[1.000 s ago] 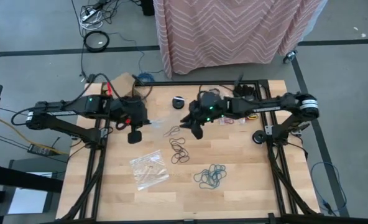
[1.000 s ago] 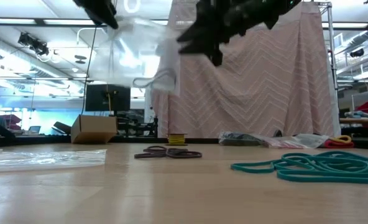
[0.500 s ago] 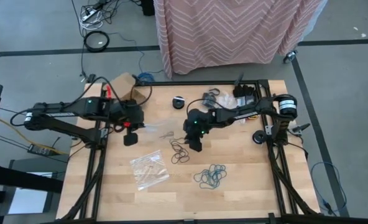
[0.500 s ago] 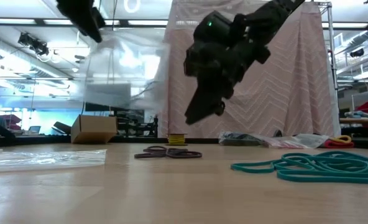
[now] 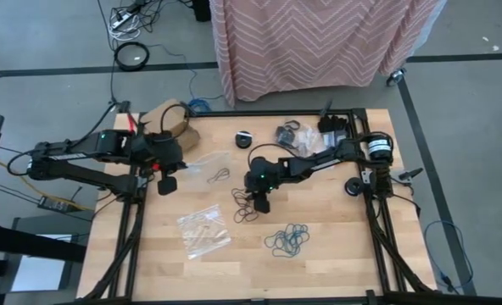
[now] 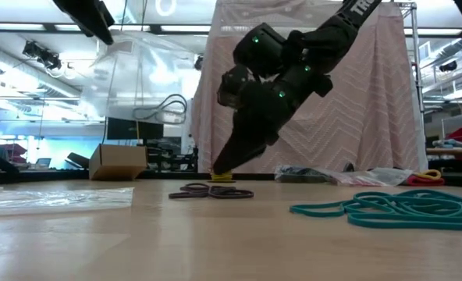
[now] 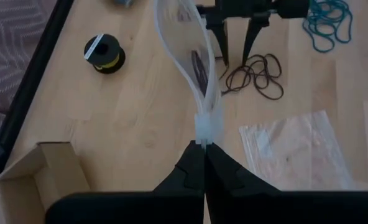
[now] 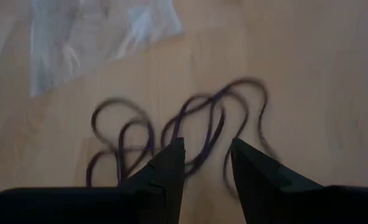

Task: Sort rubber bands
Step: Put the violet rubber band into the transparent bag

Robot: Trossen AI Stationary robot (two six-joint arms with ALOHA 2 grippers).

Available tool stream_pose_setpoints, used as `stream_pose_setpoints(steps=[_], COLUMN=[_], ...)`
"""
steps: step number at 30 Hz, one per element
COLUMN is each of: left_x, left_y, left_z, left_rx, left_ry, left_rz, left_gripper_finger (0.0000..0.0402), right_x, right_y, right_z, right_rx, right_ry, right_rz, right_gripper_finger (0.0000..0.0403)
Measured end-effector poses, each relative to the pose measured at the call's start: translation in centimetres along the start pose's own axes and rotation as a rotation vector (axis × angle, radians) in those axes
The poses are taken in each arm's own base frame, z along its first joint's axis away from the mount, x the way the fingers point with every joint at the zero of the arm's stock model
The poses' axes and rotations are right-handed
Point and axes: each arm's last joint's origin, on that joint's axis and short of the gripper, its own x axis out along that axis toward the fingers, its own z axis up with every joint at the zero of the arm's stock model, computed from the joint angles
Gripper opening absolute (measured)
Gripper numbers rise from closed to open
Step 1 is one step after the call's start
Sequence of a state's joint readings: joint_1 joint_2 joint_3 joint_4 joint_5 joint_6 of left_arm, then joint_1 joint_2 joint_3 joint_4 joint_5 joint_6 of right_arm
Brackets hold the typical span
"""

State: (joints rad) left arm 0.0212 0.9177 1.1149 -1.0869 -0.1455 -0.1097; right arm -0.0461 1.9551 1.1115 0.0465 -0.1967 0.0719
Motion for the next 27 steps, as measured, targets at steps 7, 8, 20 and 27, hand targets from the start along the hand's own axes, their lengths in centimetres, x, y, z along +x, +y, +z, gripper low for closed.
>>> stream_pose_setpoints(steps=[7, 8, 20, 27], left_x=[-0.1, -0.1, -0.1, -0.1], left_y=[0.1, 0.1, 0.1, 0.1], left_z=[0.0, 0.0, -0.1, 0.0], left_rx=[-0.001, -0.001, 0.002, 0.030], left_ry=[-0.007, -0.005, -0.002, -0.012], left_rz=[0.010, 0.011, 0.026, 0.048], left_gripper_finger=[0.0000, 0.0000, 0.0000, 0.0000], right_x=[1.7, 1.8, 1.1, -5.6], right_y=[0.6, 0.7, 1.1, 2.6], right_z=[-1.0, -1.1, -1.0, 3.0], right_rx=[-0.011, -0.009, 0.223, 0.199], right_ry=[0.018, 0.020, 0.029, -0.118], right_rz=[-0.012, -0.030, -0.080, -0.081], right_gripper_finger=[0.0121, 0.0121, 0.0004, 0.0001])
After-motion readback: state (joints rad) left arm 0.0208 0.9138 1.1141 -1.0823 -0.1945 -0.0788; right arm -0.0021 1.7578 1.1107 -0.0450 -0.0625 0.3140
